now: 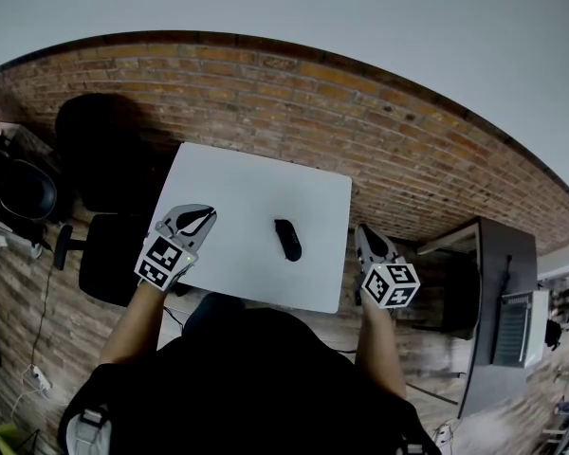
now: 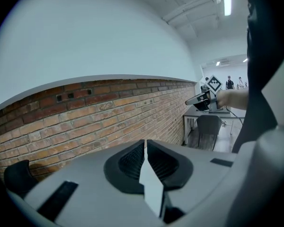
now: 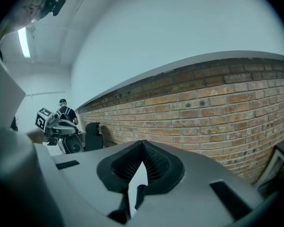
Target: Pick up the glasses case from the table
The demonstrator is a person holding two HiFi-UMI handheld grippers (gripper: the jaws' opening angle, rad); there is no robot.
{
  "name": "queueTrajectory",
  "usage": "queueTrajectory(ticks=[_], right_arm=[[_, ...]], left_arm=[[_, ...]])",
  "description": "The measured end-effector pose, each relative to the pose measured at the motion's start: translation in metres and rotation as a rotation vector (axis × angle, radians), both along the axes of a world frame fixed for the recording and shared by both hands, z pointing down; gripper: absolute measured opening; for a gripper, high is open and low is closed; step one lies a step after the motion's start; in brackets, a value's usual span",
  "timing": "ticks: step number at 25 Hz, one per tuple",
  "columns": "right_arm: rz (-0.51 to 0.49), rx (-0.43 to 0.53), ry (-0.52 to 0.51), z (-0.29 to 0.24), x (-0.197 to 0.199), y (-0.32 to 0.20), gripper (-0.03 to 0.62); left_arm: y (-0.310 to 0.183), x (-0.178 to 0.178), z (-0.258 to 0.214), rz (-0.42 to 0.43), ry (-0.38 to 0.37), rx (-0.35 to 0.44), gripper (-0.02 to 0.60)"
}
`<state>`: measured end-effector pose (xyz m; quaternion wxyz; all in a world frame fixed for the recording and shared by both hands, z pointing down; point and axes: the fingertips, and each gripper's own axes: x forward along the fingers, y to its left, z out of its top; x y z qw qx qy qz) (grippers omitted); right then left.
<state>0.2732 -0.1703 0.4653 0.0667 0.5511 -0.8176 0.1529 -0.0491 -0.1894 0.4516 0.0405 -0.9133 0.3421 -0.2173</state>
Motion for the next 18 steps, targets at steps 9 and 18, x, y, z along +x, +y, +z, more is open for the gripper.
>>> queueTrajectory(ticks=[9, 18], right_arm=[[0.017, -0.012, -0.007, 0.004, -0.005, -0.020, 0.014], [0.029, -0.034, -0.010, 0.016, -0.009, -0.043, 0.014]], left_arm=[[-0.023, -0.005, 0.007, 0.013, 0.004, -0.013, 0.025], [-0.047, -0.008, 0.017, 0.018, -0.001, -0.027, 0.025]])
